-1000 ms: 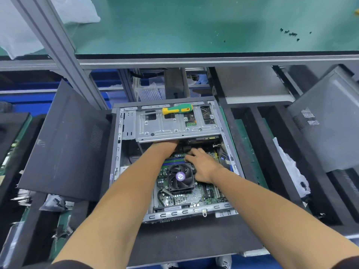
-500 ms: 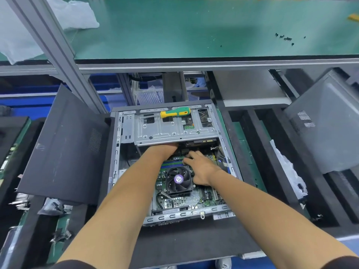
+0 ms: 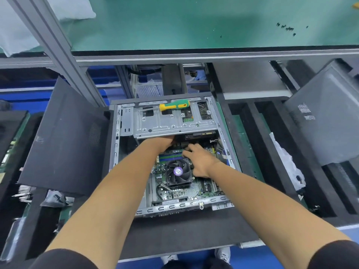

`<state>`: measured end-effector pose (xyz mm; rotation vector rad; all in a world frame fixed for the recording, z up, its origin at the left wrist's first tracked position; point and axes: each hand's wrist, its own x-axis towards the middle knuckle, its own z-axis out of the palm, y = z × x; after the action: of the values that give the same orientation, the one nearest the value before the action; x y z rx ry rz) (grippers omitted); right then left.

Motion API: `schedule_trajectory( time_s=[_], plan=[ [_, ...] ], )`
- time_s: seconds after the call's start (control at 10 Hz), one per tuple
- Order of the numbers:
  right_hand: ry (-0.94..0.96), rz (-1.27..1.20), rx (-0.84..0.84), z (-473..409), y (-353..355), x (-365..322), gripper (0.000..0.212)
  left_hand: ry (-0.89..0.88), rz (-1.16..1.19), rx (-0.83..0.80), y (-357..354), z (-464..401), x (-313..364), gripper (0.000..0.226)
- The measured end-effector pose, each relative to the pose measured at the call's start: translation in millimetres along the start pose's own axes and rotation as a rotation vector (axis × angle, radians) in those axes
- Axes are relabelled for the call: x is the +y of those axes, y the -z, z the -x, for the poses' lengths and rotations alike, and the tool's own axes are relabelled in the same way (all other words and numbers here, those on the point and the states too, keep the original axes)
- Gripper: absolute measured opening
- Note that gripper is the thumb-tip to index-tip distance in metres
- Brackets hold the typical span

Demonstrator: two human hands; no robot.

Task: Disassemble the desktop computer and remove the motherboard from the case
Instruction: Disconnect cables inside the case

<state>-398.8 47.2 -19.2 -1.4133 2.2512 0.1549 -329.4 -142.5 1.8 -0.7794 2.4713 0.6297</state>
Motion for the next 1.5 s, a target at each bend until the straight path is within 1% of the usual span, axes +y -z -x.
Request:
schedule_trajectory(
  time_s=[0.1,0.2,0.3,0.4,0.5,0.6,0.7,0.8,0.9,1.0,1.1,1.2,1.3,1.4,1.5],
  plan=[
    [-0.002,-0.007,-0.002,-1.5,-1.5,0.6,0.09,-0.176,-0.247,0.042,-3.2,-0.3,-1.9,0.041],
    [-0.009,-0.018,-0.002,-3.6,-4.4,1.6,0.092,-0.272,-0.138,0.061,-7.5,7.4,4.5,0.029],
    [-0.019,-0.023,-0.006,-3.9,-3.7,2.1,0.091,-0.287,-0.139,0.079,-7.0,16.6,9.9,0.019],
    [-0.044,-0.074,-0.015,-0.9,0.6,-0.5,0.088,-0.322,-0.207,0.078,-8.5,33.9,20.4,0.023],
    [-0.058,-0.113,-0.029,3.2,4.4,-2.9,0.085,-0.34,-0.119,0.068,-7.1,46.7,25.1,0.025],
    [-0.062,-0.113,-0.04,7.3,5.8,-4.1,0.08,-0.37,-0.065,0.116,1.2,58.4,16.0,0.014],
    [-0.076,-0.185,-0.014,11.1,5.9,-6.7,0.073,-0.383,0.04,0.119,8.5,63.5,-1.7,0.014],
    [-0.102,-0.31,0.032,16.6,3.7,-10.2,0.065,-0.408,0.173,0.062,16.7,74.5,-17.5,0.009],
    [-0.104,-0.497,0.133,20.9,4.0,-13.6,0.046,-0.368,0.379,0.126,22.6,86.0,-32.6,0.009],
    [-0.048,-0.675,0.182,23.5,12.0,-19.9,0.042,-0.244,0.643,0.284,26.7,92.8,-47.2,0.015],
    [0.017,-0.731,0.177,23.5,20.8,-26.5,0.029,-0.193,0.678,0.433,26.7,98.0,-57.8,0.014],
    [0.049,-0.682,0.141,20.3,22.0,-29.9,0.023,-0.189,0.596,0.53,23.4,101.3,-69.4,0.012],
    [0.076,-0.616,0.102,18.4,19.5,-32.1,0.037,-0.195,0.197,0.599,30.1,102.0,-84.0,0.009],
    [0.13,-0.487,0.018,19.9,13.9,-31.5,0.063,-0.259,-0.328,0.438,39.3,96.8,-93.1,0.027],
    [0.155,-0.464,-0.043,22.0,4.6,-29.8,0.08,-0.23,-0.739,0.132,52.1,91.9,-82.4,0.02]
  ],
)
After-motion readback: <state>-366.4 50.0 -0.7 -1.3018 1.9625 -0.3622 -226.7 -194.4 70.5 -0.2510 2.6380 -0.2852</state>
